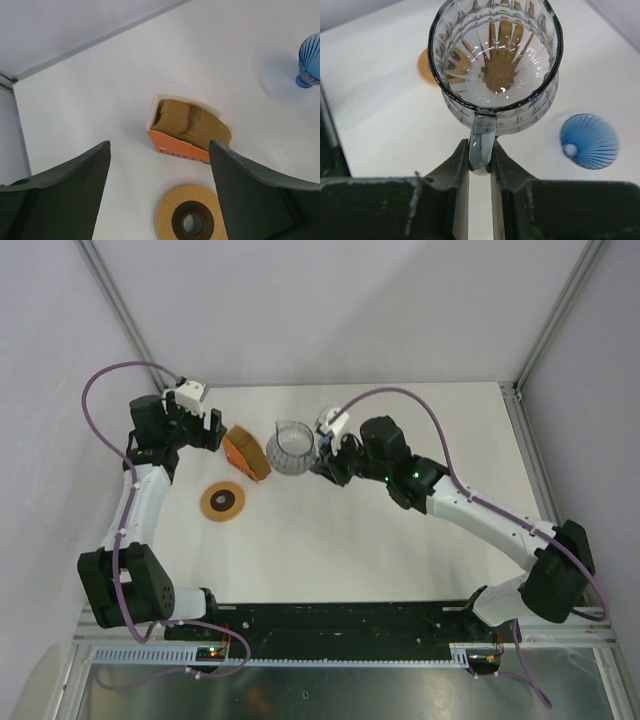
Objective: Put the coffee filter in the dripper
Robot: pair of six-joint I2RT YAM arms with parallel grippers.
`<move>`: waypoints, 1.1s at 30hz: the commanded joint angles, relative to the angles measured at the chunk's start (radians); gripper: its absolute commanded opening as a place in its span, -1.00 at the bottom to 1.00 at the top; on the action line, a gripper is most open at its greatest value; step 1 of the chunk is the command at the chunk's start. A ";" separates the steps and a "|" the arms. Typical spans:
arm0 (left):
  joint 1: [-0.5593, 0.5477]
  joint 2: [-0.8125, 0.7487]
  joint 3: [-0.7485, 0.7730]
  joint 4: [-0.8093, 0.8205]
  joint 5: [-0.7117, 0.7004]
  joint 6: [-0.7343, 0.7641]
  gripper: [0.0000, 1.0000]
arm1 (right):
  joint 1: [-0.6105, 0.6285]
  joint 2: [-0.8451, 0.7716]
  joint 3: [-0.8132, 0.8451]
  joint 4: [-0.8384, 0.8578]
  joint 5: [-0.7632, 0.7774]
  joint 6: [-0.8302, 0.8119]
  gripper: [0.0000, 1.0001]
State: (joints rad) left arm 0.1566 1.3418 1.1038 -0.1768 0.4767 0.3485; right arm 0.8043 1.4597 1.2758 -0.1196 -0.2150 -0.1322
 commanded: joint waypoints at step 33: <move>-0.029 -0.051 -0.123 -0.093 -0.018 0.018 0.63 | 0.062 0.151 -0.365 0.072 -0.333 -0.384 -1.00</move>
State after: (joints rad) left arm 0.1432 1.3209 0.9932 -0.2584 0.4698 0.3416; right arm 0.9012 1.6135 0.9016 -0.0128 -0.4492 -0.4194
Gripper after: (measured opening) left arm 0.820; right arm 0.198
